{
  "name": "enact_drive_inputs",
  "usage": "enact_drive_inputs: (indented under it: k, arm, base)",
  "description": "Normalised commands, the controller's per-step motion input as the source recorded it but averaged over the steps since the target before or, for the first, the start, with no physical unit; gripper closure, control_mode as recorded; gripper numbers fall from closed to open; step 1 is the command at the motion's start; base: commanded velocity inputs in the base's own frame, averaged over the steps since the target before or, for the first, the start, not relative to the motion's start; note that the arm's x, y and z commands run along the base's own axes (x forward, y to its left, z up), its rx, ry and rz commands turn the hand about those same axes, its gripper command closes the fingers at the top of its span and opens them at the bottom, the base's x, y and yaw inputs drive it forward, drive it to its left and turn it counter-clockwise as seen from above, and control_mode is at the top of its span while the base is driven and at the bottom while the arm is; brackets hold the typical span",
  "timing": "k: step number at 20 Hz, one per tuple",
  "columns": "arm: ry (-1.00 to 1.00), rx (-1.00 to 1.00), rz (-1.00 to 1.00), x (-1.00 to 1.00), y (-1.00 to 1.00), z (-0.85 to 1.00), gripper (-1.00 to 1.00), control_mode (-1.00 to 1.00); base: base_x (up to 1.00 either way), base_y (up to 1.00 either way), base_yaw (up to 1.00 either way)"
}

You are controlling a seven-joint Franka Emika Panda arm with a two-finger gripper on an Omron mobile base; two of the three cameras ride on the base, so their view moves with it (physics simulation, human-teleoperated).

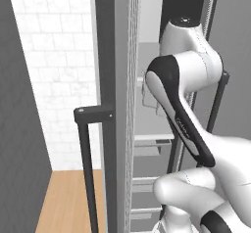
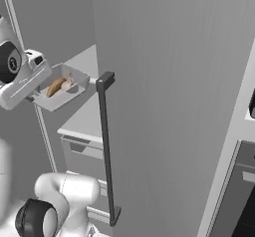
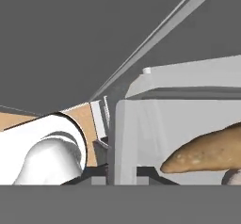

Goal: Take the meat container that has the chicken drumstick and place it on the second highest rack of the freezer. Then take the vegetable container that has the garlic and sweet potato and place it on the highest rack of the freezer.

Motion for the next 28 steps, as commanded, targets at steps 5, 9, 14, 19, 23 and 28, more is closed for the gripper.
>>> enact_drive_inputs:
  k: [5,9,14,19,23,28]
  arm:
    - [0.0,-0.01,0.1,1.0,0.0,0.39,1.0,-1.0]
    - [0.0,-0.12,-0.04,1.0,-0.03,0.11,1.0,-1.0]
    - [0.0,-0.14,-0.08,0.99,-0.18,0.0,1.0,-1.0]
    - [0.0,-0.11,0.0,0.94,-0.24,-0.02,1.0,-1.0]
    - [0.0,-0.05,0.0,0.93,-0.31,-0.07,1.0,-1.0]
    - [0.07,-0.04,0.0,1.0,-0.3,-0.33,1.0,-1.0]
  base:
    - [0.0,0.0,0.0]
    - [0.0,0.0,0.0]
    - [0.0,0.0,0.0]
    - [0.0,0.0,0.0]
    - [0.0,0.0,0.0]
    - [0.0,0.0,0.0]
